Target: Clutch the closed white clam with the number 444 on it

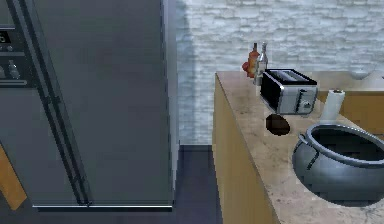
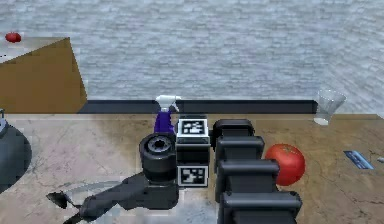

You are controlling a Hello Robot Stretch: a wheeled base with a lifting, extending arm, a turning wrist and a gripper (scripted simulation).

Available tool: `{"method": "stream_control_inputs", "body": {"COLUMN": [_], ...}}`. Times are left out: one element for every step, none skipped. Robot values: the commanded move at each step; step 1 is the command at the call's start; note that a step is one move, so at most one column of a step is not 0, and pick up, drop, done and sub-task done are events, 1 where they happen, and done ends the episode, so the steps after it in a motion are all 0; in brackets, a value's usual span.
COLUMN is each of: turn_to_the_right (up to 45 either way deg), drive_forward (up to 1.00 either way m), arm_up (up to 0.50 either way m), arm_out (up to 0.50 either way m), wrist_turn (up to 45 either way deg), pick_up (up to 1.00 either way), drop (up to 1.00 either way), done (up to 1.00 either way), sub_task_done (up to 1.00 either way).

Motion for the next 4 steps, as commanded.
{"method": "stream_control_inputs", "body": {"turn_to_the_right": [0.0, 0.0, 0.0, 0.0], "drive_forward": [0.00, 0.00, 0.00, 0.00], "arm_up": [0.00, 0.00, -0.14, 0.00], "arm_out": [0.00, 0.00, 0.00, 0.00], "wrist_turn": [45.0, 45.0, 0.0, 0.0], "pick_up": [0.00, 0.00, 0.00, 1.00], "drop": [0.00, 0.00, 0.00, 0.00], "done": [0.00, 0.00, 0.00, 0.00], "sub_task_done": [0.00, 0.00, 0.00, 0.00]}}
